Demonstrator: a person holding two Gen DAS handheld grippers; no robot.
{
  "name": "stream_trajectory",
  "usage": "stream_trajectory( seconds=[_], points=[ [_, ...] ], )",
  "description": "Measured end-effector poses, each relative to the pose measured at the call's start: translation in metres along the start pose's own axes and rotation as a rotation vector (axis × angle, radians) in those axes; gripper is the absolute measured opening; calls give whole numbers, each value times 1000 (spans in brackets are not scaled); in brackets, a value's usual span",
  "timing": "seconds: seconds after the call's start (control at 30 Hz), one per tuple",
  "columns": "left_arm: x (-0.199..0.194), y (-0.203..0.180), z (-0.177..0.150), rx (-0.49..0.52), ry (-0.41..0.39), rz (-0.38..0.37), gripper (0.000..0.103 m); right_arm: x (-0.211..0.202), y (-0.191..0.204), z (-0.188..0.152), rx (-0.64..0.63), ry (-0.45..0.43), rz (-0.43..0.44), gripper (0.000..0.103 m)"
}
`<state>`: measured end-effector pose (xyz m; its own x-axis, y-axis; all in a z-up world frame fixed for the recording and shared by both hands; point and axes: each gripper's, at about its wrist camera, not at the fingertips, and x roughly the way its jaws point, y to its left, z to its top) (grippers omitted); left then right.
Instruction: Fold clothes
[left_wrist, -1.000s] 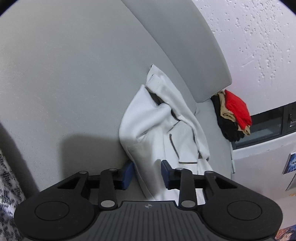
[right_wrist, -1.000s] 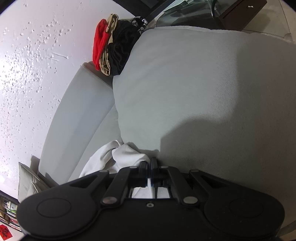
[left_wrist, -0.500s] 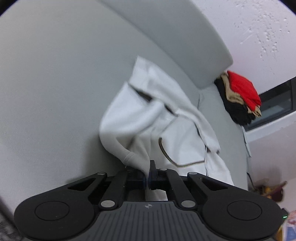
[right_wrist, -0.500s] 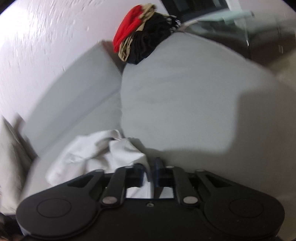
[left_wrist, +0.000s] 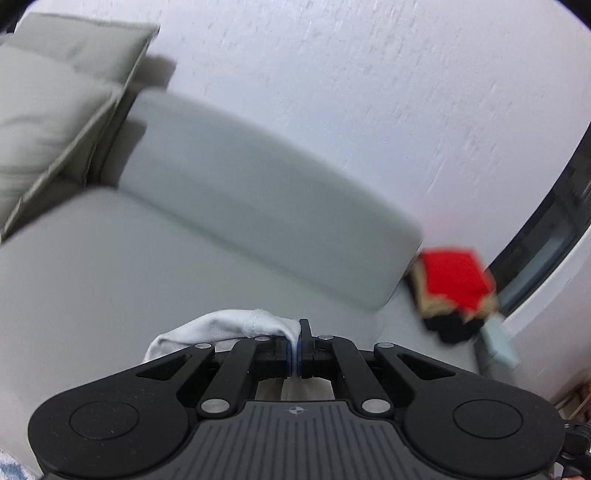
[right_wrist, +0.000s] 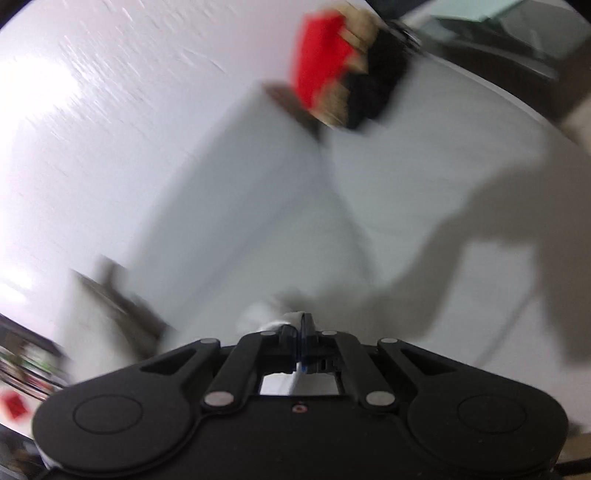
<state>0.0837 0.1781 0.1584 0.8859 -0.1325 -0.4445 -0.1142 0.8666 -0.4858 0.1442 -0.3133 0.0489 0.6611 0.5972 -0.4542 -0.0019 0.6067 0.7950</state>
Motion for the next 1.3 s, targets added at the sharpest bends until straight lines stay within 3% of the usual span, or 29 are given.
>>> stream_trajectory(
  seconds=[0.07,0.17,0.3,0.47,0.6,0.77,0.87,0.93,0.97,1.07,1.13,1.23,1.3],
  points=[
    [-40,-14,23,-7,-110,-76,1,-40,30,10,31,-125,179,2],
    [-98,-23,41,-22,-272,-151,1,-97,56,10,56,-280,319,2],
    [-156,-35,42,-14,-387,-200,1,-133,67,0,78,-244,361,2],
    [-232,-62,38,13,-583,-285,1,-189,99,-26,-40,-372,482,2],
    [-262,-69,43,31,-653,-276,1,-228,128,-38,-165,-464,548,2],
    [-203,-51,40,32,-553,-180,1,-218,142,-33,-213,-505,528,2],
    [-121,-27,50,14,-380,-77,1,-155,132,-10,-176,-470,428,2],
    [-61,-14,60,0,-243,-10,1,-97,125,5,-135,-391,319,2],
    [-38,-13,67,6,-220,19,1,-65,124,12,-114,-355,263,2],
    [16,-13,90,47,-214,90,1,10,137,41,-132,-315,120,2],
    [20,-23,109,62,-275,65,1,27,159,60,-164,-345,102,2],
    [5,-40,125,119,-390,-13,2,5,193,75,-249,-467,164,2],
    [6,-42,118,166,-405,-17,3,-18,200,74,-313,-530,173,2]
  ],
)
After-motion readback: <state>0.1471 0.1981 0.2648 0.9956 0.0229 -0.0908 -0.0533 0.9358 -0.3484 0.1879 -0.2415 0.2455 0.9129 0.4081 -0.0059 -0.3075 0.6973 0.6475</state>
